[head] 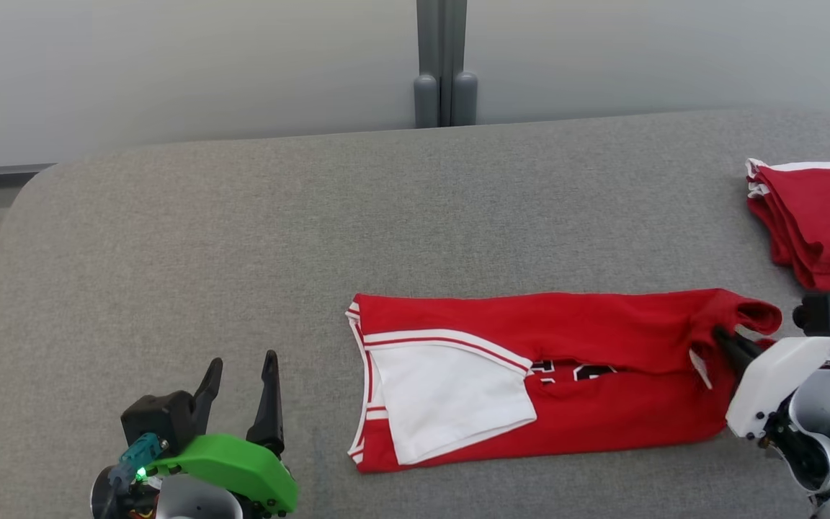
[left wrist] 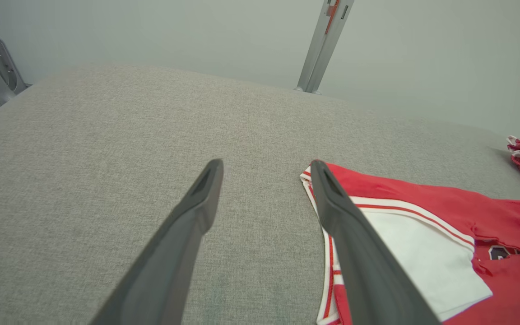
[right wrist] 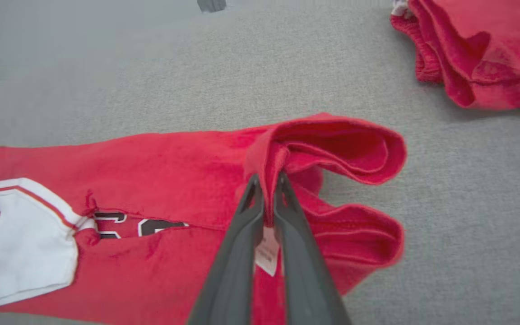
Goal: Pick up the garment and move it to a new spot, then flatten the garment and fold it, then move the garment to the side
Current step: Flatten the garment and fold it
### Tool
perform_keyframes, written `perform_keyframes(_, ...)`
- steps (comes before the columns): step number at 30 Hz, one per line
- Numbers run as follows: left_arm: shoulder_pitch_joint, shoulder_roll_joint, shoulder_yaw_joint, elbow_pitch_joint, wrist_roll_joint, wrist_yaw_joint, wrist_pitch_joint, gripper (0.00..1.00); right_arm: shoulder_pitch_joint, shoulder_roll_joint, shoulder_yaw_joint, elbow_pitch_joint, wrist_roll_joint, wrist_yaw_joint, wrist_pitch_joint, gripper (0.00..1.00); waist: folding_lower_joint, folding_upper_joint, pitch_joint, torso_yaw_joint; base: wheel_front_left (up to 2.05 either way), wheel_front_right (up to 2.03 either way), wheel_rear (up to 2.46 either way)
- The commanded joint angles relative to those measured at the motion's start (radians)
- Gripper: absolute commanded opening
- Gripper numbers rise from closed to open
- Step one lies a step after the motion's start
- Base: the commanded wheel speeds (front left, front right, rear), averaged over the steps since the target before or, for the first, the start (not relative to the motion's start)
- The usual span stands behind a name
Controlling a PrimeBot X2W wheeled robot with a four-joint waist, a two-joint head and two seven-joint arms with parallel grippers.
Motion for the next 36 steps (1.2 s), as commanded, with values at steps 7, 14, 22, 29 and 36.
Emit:
perform_keyframes(7, 0.002, -0.007, -0.002, 0.011, -0.011, -0.007, -0.007, 1.0, 0.033, 0.046, 0.091, -0.19, 0.044, -0.001, 0.056, 0.0, 0.0001, 0.0, -0.015, 0.051, 0.0, 0.0, 0.0)
perform_keyframes(14, -0.009, -0.008, 0.002, 0.014, -0.015, -0.008, -0.014, 1.0, 0.005, 0.102, 0.194, -0.285, 0.056, -0.001, 0.082, 0.0, 0.0001, 0.0, -0.009, 0.086, 0.0, 0.0, 0.0)
perform_keyframes(22, -0.033, -0.02, -0.001, 0.021, -0.019, -0.015, -0.025, 1.0, -0.088, 0.198, 0.335, -0.229, 0.075, -0.001, 0.084, 0.0, 0.0001, 0.0, 0.02, 0.118, 0.0, 0.0, 0.0)
perform_keyframes(29, -0.06, -0.033, -0.012, 0.039, -0.02, -0.025, -0.035, 1.0, -0.182, 0.245, 0.412, -0.076, 0.086, -0.001, 0.046, 0.0, 0.0001, 0.0, 0.047, 0.155, 0.0, 0.0, 0.0)
perform_keyframes(36, -0.076, -0.046, -0.017, 0.058, -0.02, -0.031, -0.046, 1.0, -0.257, 0.272, 0.473, 0.071, 0.114, -0.001, 0.008, 0.0, 0.0001, 0.0, 0.06, 0.177, 0.0, 0.0, 0.0)
